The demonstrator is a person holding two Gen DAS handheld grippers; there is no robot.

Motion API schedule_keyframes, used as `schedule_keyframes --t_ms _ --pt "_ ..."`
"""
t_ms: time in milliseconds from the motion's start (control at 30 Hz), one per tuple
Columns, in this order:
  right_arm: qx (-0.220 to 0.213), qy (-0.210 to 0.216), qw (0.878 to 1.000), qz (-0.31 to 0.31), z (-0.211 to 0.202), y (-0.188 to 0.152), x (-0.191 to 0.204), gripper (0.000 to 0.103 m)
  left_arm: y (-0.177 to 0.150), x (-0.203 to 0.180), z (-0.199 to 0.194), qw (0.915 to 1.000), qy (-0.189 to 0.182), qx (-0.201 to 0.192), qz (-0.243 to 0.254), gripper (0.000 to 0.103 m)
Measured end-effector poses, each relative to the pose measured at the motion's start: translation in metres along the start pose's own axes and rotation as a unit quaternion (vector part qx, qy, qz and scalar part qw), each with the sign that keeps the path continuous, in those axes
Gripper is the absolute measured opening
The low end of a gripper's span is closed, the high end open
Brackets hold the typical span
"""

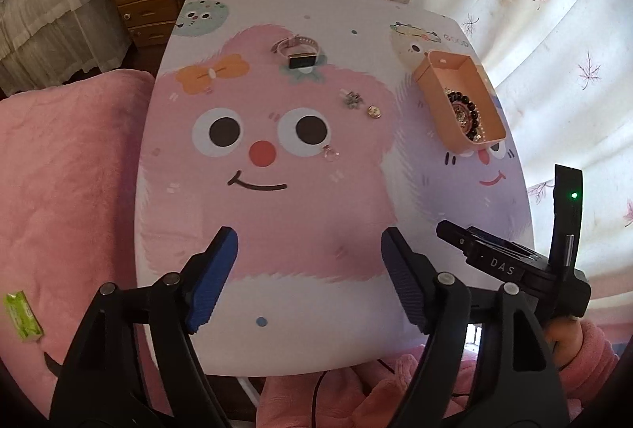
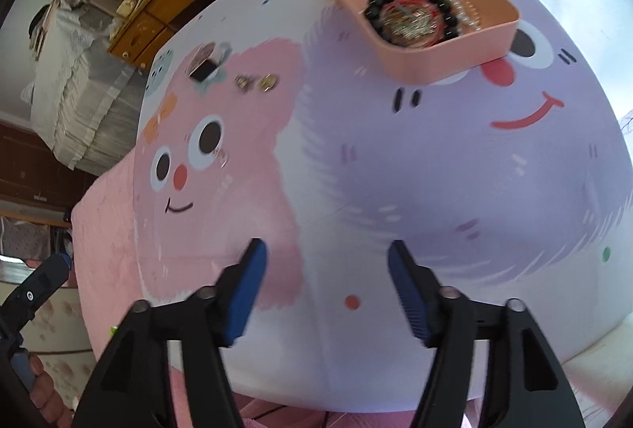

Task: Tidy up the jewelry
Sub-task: 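Move the left gripper over the white watch while the right gripper approaches the red-stone ring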

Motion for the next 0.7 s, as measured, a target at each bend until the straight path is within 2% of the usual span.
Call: schedule_keyframes --t_ms 133,267,367,533,633,700 --pt "0.0 -0.02 1.0 -0.014 0.011 -0.023 0.027 0.071 -0.003 0.026 -0.003 0.9995 0.014 -0.012 0.025 0.075" --pt "0.008 -0.034 0.998 -0.051 0.018 -0.047 0.052 0.074 -0.002 0.045 -0.009 0.9953 0.04 -0.052 0.071 0.075" --pt "0.005 -0.033 0.996 -0.082 0.017 -0.052 0.067 0.076 0.006 0.045 -0.016 0.9878 0.053 -0.086 0.118 0.075" --pt "-0.035 -0.043 0.988 -0.144 0.017 -0.055 0.103 0.079 0.023 0.037 -0.021 0.9722 0.069 -0.134 0.179 0.075" --pt "-0.068 -0.054 0.979 -0.184 0.014 -0.05 0.121 0.08 0.037 0.032 -0.025 0.9647 0.056 -0.153 0.207 0.075" --pt "-0.092 -0.062 0.969 -0.222 0.015 -0.046 0.135 0.08 0.048 0.026 -0.025 0.9581 0.042 -0.164 0.231 0.075"
Point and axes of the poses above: each gripper's, at about its wrist camera, not at the fingertips, and z roughly the way its jaws point, x to its left, y to its top, the point moved 1 cm from there along z, roughly the way its jaws point, and after that the axes turned 6 degrees about y, right-handed, at the moved point
